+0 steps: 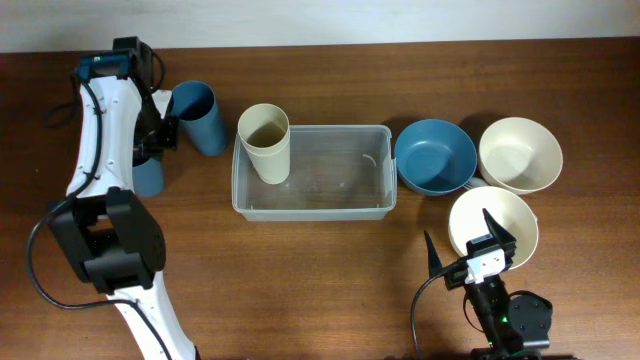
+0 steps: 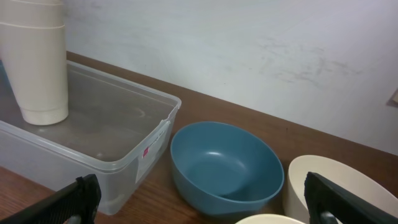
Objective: Pack container
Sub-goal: 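Grasp the front blue cup with the left gripper, then carry the blue cup into the bin's front-left corner and lower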
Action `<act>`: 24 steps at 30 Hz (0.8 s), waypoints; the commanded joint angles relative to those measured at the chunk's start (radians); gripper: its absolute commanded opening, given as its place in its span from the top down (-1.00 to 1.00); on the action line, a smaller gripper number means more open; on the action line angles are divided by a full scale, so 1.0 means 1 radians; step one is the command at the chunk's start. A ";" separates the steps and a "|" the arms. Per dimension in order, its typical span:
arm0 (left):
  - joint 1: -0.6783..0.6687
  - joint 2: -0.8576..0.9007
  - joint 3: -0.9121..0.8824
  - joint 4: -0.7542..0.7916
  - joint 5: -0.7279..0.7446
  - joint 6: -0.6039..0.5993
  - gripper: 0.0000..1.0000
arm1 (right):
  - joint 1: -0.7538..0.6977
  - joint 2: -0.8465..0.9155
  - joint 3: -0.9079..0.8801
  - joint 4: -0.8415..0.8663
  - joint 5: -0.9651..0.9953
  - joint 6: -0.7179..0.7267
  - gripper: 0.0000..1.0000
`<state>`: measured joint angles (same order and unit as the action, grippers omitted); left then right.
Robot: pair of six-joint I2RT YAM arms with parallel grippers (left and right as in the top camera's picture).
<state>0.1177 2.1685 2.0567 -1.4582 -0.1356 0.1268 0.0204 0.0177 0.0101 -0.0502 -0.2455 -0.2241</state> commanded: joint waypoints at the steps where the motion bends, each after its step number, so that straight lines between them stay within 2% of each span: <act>1: 0.003 0.012 0.053 -0.051 -0.003 -0.058 0.97 | 0.006 -0.004 -0.005 -0.006 -0.006 -0.004 -0.97; 6: 0.003 0.011 0.253 -0.219 0.029 -0.083 0.97 | 0.006 -0.004 -0.005 -0.006 -0.006 -0.004 -0.97; 12: -0.011 -0.119 0.396 -0.230 0.156 -0.082 0.97 | 0.006 -0.004 -0.005 -0.006 -0.006 -0.004 -0.97; 18: -0.071 -0.277 0.399 -0.230 0.224 -0.081 0.97 | 0.006 -0.004 -0.005 -0.006 -0.006 -0.004 -0.97; 24: -0.225 -0.432 0.384 -0.230 0.253 -0.081 0.97 | 0.006 -0.004 -0.005 -0.006 -0.006 -0.004 -0.97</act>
<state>-0.0170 1.8240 2.4355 -1.6871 0.0719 0.0555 0.0204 0.0177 0.0101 -0.0502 -0.2455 -0.2253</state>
